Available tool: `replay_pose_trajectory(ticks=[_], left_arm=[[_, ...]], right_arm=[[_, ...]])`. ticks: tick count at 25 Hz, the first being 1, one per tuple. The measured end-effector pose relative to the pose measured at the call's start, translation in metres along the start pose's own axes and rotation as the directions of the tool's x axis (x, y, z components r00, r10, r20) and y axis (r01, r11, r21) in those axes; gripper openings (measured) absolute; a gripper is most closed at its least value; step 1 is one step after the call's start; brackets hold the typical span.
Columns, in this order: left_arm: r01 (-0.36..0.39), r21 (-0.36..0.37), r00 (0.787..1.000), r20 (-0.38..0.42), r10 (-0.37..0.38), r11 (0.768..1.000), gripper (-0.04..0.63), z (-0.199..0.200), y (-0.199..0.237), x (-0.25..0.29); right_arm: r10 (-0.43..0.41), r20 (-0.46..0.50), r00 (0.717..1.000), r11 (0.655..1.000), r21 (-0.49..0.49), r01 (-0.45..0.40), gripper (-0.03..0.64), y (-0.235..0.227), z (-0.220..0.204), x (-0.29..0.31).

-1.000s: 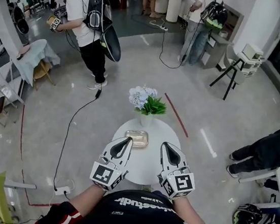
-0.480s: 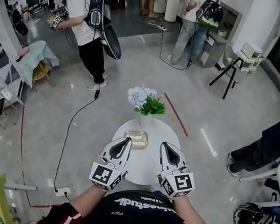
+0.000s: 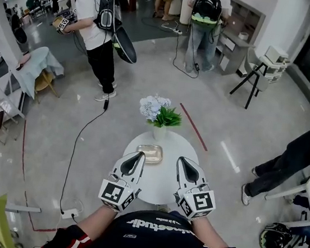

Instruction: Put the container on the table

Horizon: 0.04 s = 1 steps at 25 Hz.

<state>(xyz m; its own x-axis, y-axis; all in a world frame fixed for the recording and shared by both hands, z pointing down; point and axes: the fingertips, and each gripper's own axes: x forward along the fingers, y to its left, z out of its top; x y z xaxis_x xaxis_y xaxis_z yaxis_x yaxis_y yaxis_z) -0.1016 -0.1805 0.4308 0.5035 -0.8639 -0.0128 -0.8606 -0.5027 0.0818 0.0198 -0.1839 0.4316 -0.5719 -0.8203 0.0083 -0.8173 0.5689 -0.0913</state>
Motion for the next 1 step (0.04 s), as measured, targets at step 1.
replay_pose_trajectory(ticks=[1], left_arm=[[0.000,-0.001,1.000,0.000,0.000,1.000,0.028,0.0005,-0.0003,-0.0003]], right_arm=[[0.002,0.001,1.000,1.000,-0.002,-0.002,0.014,0.0003,0.0004,-0.0004]])
